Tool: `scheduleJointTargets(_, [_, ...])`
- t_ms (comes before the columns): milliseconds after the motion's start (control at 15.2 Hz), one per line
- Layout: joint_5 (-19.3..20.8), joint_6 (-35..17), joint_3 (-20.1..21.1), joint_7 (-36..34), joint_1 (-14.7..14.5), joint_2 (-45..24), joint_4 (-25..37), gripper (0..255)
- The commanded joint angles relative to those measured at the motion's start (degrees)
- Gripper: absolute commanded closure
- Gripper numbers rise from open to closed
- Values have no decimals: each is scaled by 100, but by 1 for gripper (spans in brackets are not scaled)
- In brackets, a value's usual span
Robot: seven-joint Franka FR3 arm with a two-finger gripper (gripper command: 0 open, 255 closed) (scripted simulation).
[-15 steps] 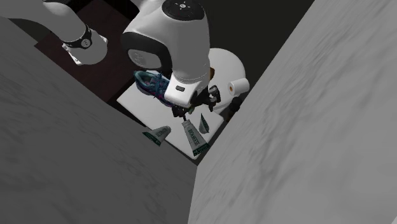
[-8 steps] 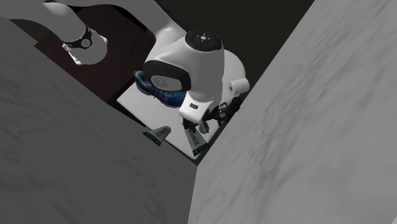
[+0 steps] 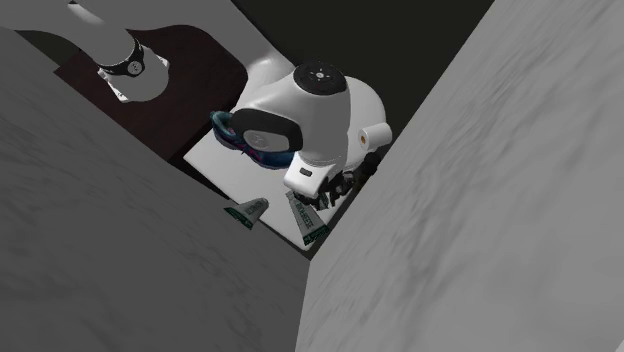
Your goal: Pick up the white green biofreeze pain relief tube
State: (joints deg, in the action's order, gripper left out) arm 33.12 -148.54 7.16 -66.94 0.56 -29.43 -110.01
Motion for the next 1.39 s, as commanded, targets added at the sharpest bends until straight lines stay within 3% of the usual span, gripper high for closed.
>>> scheduleJointTargets(0, [6,-7,-3,-7,-3,-7,1,255])
scheduleJointTargets(462, [1,-2,-1,0,1,2,-2,255])
scheduleJointTargets(1320, [-464,661,272,486,173,682,25,255])
